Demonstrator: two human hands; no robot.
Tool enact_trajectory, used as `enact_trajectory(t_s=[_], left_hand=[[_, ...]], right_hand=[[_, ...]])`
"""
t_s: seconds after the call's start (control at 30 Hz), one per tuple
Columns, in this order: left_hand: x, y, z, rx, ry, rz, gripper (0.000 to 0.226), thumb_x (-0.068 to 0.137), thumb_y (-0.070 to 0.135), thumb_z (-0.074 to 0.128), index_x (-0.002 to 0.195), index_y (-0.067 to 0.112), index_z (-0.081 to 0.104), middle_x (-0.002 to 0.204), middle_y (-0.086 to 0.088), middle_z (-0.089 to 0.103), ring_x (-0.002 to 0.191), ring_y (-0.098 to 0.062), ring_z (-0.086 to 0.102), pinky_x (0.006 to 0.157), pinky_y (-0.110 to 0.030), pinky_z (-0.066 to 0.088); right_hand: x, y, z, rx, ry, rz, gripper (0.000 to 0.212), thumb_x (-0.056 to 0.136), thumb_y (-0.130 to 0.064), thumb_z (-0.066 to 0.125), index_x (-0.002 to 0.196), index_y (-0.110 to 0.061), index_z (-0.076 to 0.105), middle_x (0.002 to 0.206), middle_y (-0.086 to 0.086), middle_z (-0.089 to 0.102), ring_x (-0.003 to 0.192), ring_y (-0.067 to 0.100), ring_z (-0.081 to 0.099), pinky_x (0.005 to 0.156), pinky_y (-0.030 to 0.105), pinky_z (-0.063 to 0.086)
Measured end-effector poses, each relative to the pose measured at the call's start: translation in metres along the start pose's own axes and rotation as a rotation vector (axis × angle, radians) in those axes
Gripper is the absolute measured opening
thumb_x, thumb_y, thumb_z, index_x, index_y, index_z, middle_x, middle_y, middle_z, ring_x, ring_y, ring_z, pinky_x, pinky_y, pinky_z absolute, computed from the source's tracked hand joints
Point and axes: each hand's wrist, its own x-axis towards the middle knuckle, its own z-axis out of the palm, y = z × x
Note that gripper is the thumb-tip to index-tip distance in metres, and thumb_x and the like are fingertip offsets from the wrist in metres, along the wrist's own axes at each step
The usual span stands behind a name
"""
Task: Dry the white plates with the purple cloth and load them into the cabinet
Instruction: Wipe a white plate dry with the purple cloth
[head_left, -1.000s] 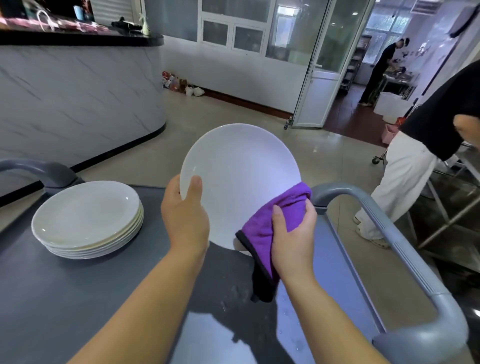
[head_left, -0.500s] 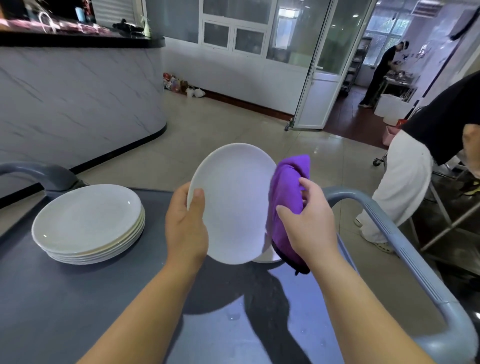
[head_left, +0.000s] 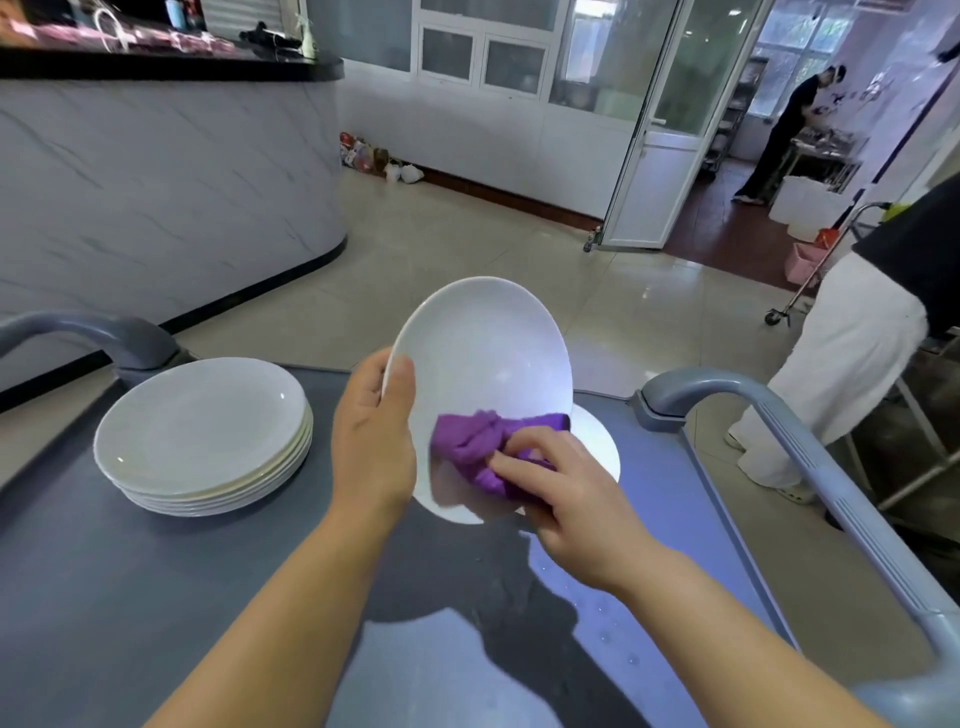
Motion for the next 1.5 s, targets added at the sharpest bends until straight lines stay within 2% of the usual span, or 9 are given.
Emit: enact_trajectory(t_s=[0.23, 0.47, 0.63, 0.73, 0.83, 1.0, 1.1, 1.33, 1.5], left_hand=[[-0.017, -0.002, 0.009, 0.001, -0.194, -0.050, 0.016, 0.100, 0.022, 0.046, 0.104, 0.030, 0.060, 0.087, 0.018, 0.066, 0.071, 0.007, 0.060, 0.059, -0.008, 0.045], [-0.014, -0.005, 0.012, 0.017, -0.110, -0.107, 0.014, 0.100, 0.028, 0.047, 0.095, 0.026, 0.060, 0.078, 0.011, 0.061, 0.063, 0.005, 0.054, 0.063, -0.014, 0.044], [-0.015, -0.010, 0.015, 0.060, -0.015, -0.152, 0.019, 0.100, 0.038, 0.043, 0.092, 0.031, 0.058, 0.073, 0.012, 0.052, 0.067, -0.006, 0.047, 0.069, -0.026, 0.041], [-0.018, -0.007, 0.024, 0.023, -0.010, -0.231, 0.019, 0.100, 0.041, 0.042, 0.094, 0.031, 0.057, 0.079, 0.009, 0.052, 0.077, -0.014, 0.048, 0.080, -0.041, 0.048], [-0.019, -0.004, 0.030, -0.031, -0.066, -0.334, 0.012, 0.098, 0.041, 0.045, 0.094, 0.036, 0.055, 0.085, 0.007, 0.056, 0.083, -0.018, 0.054, 0.089, -0.050, 0.051], [-0.019, -0.007, 0.032, -0.069, -0.169, -0.414, 0.026, 0.092, 0.014, 0.058, 0.116, 0.016, 0.048, 0.104, -0.008, 0.065, 0.079, -0.023, 0.066, 0.066, -0.038, 0.057], [-0.022, -0.003, 0.037, -0.153, -0.177, -0.471, 0.021, 0.089, 0.005, 0.058, 0.102, 0.012, 0.043, 0.094, -0.011, 0.061, 0.061, -0.018, 0.066, 0.053, -0.035, 0.058], [-0.020, -0.003, 0.038, -0.022, -0.219, -0.497, 0.050, 0.088, 0.048, 0.062, 0.109, 0.009, 0.041, 0.084, -0.014, 0.055, 0.060, -0.023, 0.060, 0.058, -0.038, 0.058], [-0.010, -0.014, 0.023, 0.552, -0.306, -0.085, 0.099, 0.048, 0.082, 0.051, 0.133, 0.033, 0.036, 0.126, 0.003, 0.033, 0.114, -0.017, 0.034, 0.099, -0.033, 0.032]], right_hand=[[0.030, 0.008, -0.007, 0.215, 0.279, 0.605, 0.046, 0.090, -0.007, 0.057, 0.134, -0.019, 0.057, 0.113, -0.009, 0.044, 0.106, 0.021, 0.050, 0.087, 0.034, 0.043], [0.012, -0.010, -0.015, 0.199, -0.063, 0.220, 0.054, 0.078, -0.013, 0.056, 0.132, -0.021, 0.059, 0.124, -0.016, 0.038, 0.111, 0.022, 0.041, 0.100, 0.019, 0.028], [-0.022, -0.007, -0.025, 0.095, -0.294, 0.148, 0.077, 0.077, -0.051, 0.063, 0.147, -0.033, 0.035, 0.134, -0.018, 0.026, 0.116, 0.014, 0.034, 0.103, 0.024, 0.030], [-0.028, -0.007, -0.020, -0.140, -0.133, 0.105, 0.090, 0.066, -0.062, 0.072, 0.142, -0.030, 0.037, 0.134, -0.004, 0.037, 0.109, 0.020, 0.037, 0.092, 0.037, 0.039], [-0.030, -0.003, -0.015, -0.268, 0.061, 0.110, 0.088, 0.055, -0.044, 0.085, 0.132, -0.028, 0.045, 0.126, 0.000, 0.047, 0.108, 0.025, 0.043, 0.082, 0.036, 0.031], [-0.038, 0.004, -0.021, -0.248, 0.143, 0.046, 0.061, 0.066, -0.017, 0.055, 0.127, -0.023, 0.052, 0.117, 0.000, 0.062, 0.105, 0.019, 0.053, 0.078, 0.032, 0.031], [-0.039, 0.008, -0.030, -0.200, 0.160, 0.030, 0.045, 0.073, -0.013, 0.054, 0.117, -0.014, 0.066, 0.107, 0.000, 0.068, 0.097, 0.018, 0.055, 0.074, 0.032, 0.037], [-0.030, 0.010, -0.062, 0.093, 0.052, 0.195, 0.027, 0.085, -0.029, 0.058, 0.108, -0.017, 0.067, 0.089, -0.006, 0.065, 0.078, 0.018, 0.056, 0.065, 0.030, 0.044], [-0.026, 0.002, -0.086, 0.568, 0.035, 0.460, 0.028, 0.080, -0.013, 0.074, 0.101, -0.031, 0.069, 0.097, -0.011, 0.071, 0.089, 0.012, 0.065, 0.077, 0.027, 0.050]])
